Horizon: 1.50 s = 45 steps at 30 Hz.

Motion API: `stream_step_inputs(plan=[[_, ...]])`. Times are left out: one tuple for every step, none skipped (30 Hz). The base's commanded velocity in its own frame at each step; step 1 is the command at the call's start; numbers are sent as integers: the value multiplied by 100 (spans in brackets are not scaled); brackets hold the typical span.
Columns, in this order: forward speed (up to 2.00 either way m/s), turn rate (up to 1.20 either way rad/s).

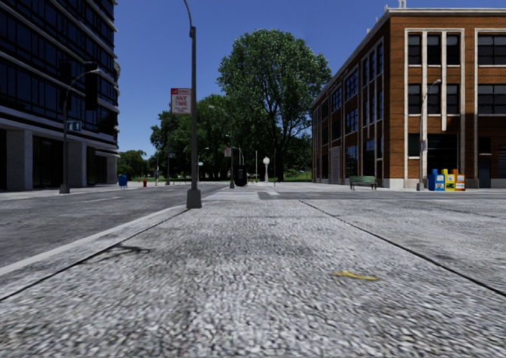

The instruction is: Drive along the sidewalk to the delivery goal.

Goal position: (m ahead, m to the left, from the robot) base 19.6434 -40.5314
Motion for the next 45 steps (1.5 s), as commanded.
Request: stream_step_inputs(plan=[[200, 0], [200, 0], [200, 0], [200, 0], [200, 0], [200, 0], [200, 0], [200, 0], [200, 0], [200, 0], [200, 0], [200, 0], [200, 0], [200, 0], [200, 0], [200, 0], [200, 0], [200, 0], [200, 0], [200, 0], [200, 0], [200, 0], [200, 0], [200, 0], [200, 0], [200, 0], [200, 0], [200, 0], [200, 0], [200, 0], [200, 0], [200, 0], [200, 0], [200, 0], [200, 0], [200, 0], [200, 0], [200, 0], [200, 0], [200, 0], [200, 0], [200, 0], [200, 0], [200, 0], [200, 12]])
